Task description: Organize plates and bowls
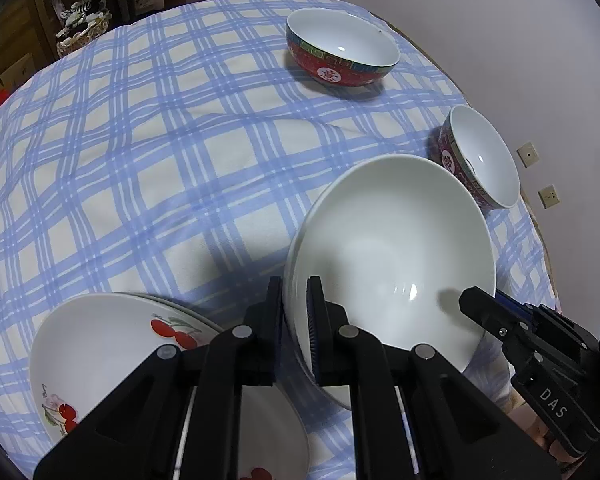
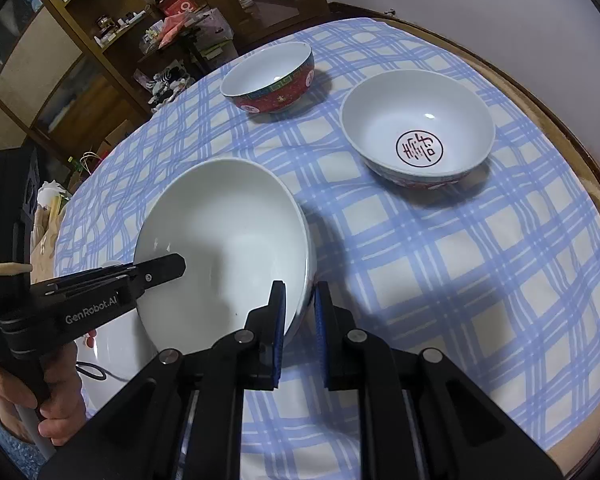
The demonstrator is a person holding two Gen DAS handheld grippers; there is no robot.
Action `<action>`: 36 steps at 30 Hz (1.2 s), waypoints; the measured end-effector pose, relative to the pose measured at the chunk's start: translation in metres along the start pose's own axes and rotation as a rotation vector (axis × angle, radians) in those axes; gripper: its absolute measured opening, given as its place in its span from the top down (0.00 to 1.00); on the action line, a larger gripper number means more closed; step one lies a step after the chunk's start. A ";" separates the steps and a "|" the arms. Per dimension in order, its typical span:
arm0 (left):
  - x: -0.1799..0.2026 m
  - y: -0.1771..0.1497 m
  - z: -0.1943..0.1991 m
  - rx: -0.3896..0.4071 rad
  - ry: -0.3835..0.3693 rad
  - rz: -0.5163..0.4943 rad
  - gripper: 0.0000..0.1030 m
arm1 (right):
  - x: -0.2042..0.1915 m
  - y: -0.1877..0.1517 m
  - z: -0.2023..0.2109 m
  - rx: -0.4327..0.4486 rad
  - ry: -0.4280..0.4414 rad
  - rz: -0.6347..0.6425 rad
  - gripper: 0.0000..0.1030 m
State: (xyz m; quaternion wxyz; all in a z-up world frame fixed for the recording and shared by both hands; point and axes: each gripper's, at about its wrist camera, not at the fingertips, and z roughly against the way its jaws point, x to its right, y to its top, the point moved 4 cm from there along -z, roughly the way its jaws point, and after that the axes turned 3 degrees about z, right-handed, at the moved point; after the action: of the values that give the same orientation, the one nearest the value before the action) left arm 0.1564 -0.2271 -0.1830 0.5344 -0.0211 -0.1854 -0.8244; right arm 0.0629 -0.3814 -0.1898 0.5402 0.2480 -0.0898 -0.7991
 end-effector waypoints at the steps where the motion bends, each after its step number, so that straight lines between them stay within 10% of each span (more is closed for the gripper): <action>1: 0.000 0.000 -0.001 0.000 0.004 -0.002 0.90 | 0.000 0.000 0.000 0.001 -0.001 0.002 0.85; 24: -0.006 0.004 0.010 0.008 -0.009 0.031 0.84 | -0.001 0.002 -0.001 -0.002 0.016 -0.003 0.85; 36: -0.005 0.012 0.036 0.100 0.089 -0.036 0.50 | 0.007 0.016 0.016 0.049 0.105 -0.053 0.85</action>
State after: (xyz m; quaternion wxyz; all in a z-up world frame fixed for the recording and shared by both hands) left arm 0.1633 -0.2151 -0.1468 0.5277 0.0454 -0.2028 -0.8236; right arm 0.0654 -0.3963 -0.1713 0.5165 0.3050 -0.0741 -0.7967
